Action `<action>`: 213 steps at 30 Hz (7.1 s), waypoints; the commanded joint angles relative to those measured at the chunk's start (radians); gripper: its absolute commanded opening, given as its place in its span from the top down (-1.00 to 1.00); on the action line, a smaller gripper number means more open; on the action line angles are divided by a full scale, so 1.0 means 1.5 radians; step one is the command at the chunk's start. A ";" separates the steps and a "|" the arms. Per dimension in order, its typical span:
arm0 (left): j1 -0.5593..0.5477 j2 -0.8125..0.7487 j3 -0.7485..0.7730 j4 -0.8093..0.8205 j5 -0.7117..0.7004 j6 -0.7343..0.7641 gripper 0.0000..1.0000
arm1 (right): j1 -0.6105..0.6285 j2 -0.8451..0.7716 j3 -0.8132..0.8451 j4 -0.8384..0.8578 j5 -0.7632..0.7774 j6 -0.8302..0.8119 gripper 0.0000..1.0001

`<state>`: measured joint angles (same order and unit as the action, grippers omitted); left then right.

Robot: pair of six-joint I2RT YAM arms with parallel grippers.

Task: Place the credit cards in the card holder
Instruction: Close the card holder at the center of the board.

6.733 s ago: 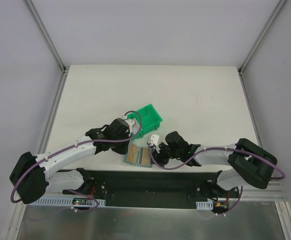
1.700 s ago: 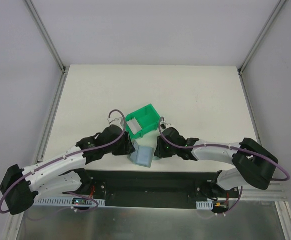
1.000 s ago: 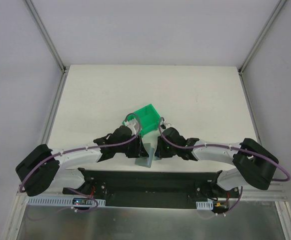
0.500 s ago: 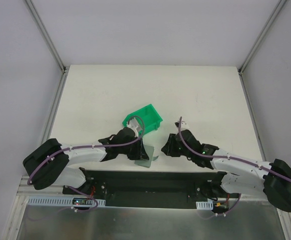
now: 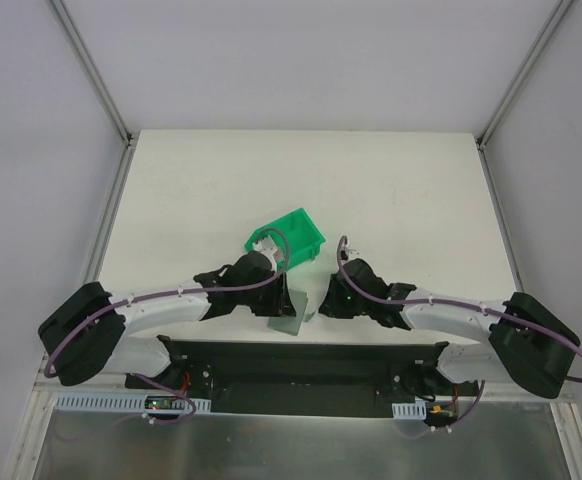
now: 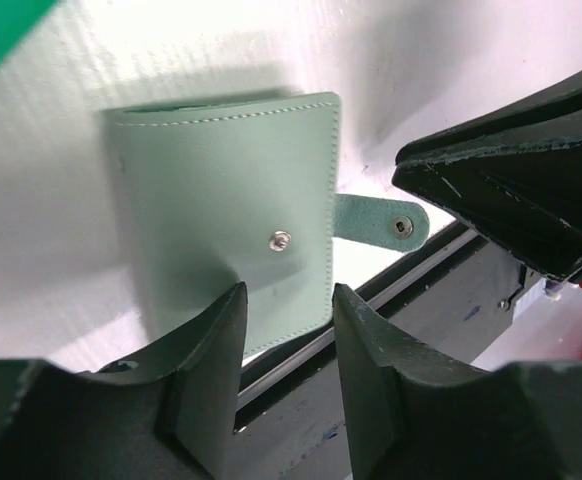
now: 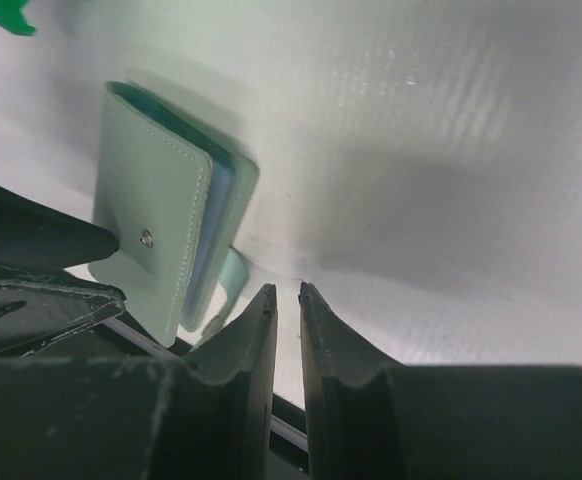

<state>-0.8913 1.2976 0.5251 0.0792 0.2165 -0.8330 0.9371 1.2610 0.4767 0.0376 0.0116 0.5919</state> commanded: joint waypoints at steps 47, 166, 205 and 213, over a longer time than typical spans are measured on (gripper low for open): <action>-0.041 0.041 0.019 -0.148 -0.133 -0.022 0.23 | 0.030 0.082 0.082 0.087 -0.104 -0.010 0.67; -0.076 0.049 0.075 -0.165 -0.240 0.017 0.16 | 0.015 0.160 0.164 0.002 -0.110 -0.085 0.63; -0.041 0.056 0.112 -0.177 -0.245 0.084 -0.02 | 0.032 0.100 0.129 -0.022 -0.066 -0.013 0.64; -0.040 0.061 0.082 -0.154 -0.222 0.076 0.04 | 0.035 0.109 0.135 -0.022 -0.066 -0.007 0.66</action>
<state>-0.9577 1.3869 0.6632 -0.1600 -0.1310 -0.7326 0.9829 1.4117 0.6727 0.0074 -0.0849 0.5648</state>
